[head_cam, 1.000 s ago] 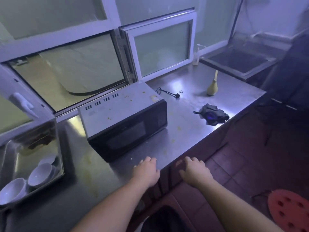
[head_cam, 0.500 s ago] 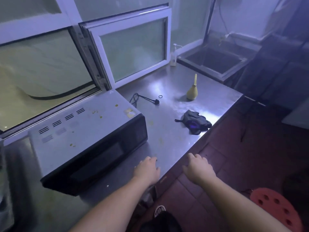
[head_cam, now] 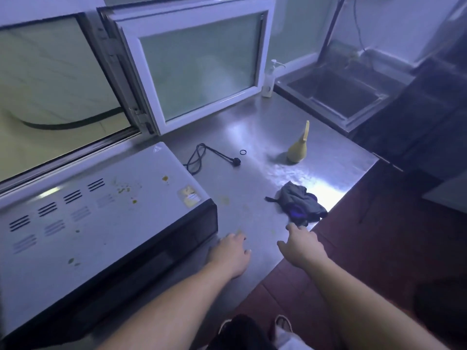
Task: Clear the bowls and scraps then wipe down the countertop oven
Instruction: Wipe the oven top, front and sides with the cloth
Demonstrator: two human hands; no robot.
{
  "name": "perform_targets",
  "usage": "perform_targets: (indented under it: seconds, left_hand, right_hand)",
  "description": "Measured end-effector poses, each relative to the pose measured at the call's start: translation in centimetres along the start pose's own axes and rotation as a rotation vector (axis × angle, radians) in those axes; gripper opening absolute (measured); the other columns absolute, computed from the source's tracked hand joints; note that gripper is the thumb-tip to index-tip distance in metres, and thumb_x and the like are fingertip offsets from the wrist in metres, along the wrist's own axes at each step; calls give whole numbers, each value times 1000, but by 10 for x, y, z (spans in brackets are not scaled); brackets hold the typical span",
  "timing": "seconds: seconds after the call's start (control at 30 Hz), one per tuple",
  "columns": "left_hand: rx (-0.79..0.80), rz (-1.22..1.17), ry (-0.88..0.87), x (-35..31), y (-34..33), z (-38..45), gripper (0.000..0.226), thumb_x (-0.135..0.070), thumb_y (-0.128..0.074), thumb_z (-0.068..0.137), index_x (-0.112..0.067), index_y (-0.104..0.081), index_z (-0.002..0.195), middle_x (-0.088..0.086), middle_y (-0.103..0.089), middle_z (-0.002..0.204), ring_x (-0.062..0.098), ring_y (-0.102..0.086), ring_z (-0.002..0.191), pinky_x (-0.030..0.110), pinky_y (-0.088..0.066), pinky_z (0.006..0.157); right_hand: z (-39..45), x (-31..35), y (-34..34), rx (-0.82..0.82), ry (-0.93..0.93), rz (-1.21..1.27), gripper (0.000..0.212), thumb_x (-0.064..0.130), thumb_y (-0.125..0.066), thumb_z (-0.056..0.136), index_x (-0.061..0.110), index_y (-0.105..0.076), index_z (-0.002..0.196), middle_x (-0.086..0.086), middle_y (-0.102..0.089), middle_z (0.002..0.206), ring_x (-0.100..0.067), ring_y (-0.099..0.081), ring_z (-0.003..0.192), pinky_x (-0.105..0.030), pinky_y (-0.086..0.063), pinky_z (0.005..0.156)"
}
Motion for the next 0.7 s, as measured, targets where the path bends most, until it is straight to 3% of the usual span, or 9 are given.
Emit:
perform_targets:
  seconds: [0.23, 0.33, 0.5, 0.6, 0.7]
  left_hand:
    - [-35, -100, 76, -4, 5, 44, 47, -40, -48, 94, -29, -49, 140, 2, -54, 139, 29, -53, 126, 41, -46, 103]
    - [-40, -166, 142, -11, 4, 63, 48, -41, -47, 92, -29, -50, 138, 3, -54, 139, 29, -54, 125, 43, -47, 103]
    - [-60, -249, 290, -26, 0, 87, 47, -43, -46, 91, -30, -50, 137, 0, -53, 139, 27, -53, 126, 43, -48, 103]
    - [-83, -259, 373, -31, -3, 95, 48, -44, -45, 92, -30, -49, 138, -2, -53, 141, 25, -53, 127, 41, -47, 103]
    - [-106, -262, 443, -37, -7, 100, 47, -44, -46, 92, -30, -51, 137, -3, -54, 140, 23, -54, 126, 39, -48, 103]
  right_hand:
    - [71, 2, 13, 57, 38, -30, 60, 42, -48, 97, 22, -34, 153, -6, -45, 148, -35, -43, 132, -46, -44, 95]
    - [104, 0, 19, 89, 82, -86, 53, 41, -46, 98, 21, -37, 147, -7, -47, 145, -35, -43, 131, -45, -41, 91]
    - [160, -18, 33, 119, 94, -93, 50, 35, -37, 94, 29, -42, 144, -10, -45, 147, -39, -43, 131, -55, -42, 98]
    - [191, -35, 41, 135, 106, -70, 55, 37, -43, 95, 27, -32, 148, -12, -39, 148, -41, -38, 132, -57, -44, 101]
    - [219, -54, 45, 155, 127, -37, 64, 42, -48, 92, 40, -23, 151, -10, -33, 151, -42, -37, 132, -56, -47, 100]
Point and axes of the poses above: each hand's wrist, its own z-axis towards the middle knuckle, its own y-axis out of the back of the hand, x = y × z, the point moved 4 cm from there along z, towards the middle knuckle
